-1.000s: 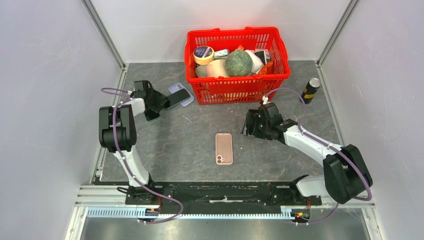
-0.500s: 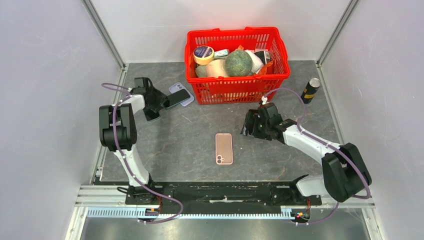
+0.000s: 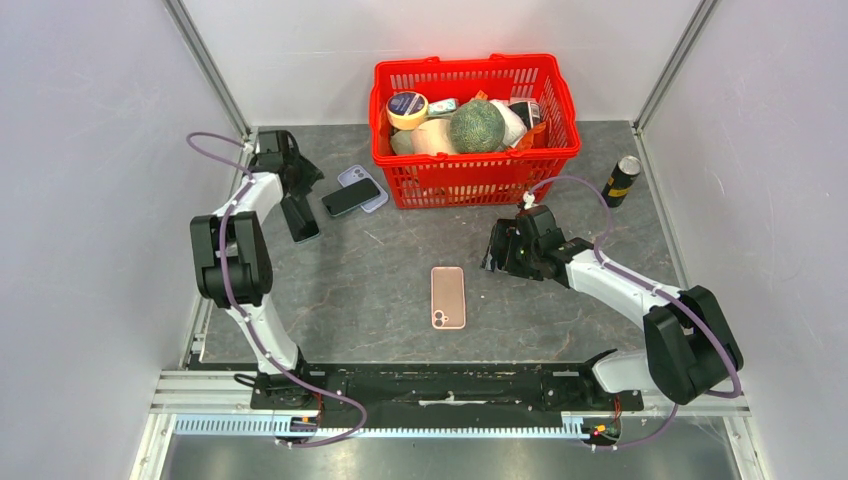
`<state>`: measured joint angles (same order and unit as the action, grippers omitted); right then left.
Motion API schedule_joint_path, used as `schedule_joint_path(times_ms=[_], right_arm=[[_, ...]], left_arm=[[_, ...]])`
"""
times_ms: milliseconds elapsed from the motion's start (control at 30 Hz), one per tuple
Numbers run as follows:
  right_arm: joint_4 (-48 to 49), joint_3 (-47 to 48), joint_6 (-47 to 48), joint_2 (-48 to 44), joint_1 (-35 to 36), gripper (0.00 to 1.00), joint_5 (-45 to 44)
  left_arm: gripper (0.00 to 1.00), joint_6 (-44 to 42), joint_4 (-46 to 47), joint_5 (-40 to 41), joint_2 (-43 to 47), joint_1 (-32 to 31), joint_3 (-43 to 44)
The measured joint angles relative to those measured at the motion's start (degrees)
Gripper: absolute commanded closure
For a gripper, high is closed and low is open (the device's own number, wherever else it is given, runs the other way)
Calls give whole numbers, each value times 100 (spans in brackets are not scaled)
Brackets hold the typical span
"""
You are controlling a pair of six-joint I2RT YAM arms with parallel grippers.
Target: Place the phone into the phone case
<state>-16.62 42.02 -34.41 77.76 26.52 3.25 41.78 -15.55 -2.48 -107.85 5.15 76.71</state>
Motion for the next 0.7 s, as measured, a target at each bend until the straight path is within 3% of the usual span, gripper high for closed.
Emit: schedule_joint_path(times_ms=[333, 700], right_arm=[[42, 0, 0, 22, 0, 3, 0], [79, 0, 0, 33, 0, 3, 0]], left_arm=[[67, -122, -289, 289, -844, -254, 1226], [74, -114, -1019, 734, -1384, -654, 1567]])
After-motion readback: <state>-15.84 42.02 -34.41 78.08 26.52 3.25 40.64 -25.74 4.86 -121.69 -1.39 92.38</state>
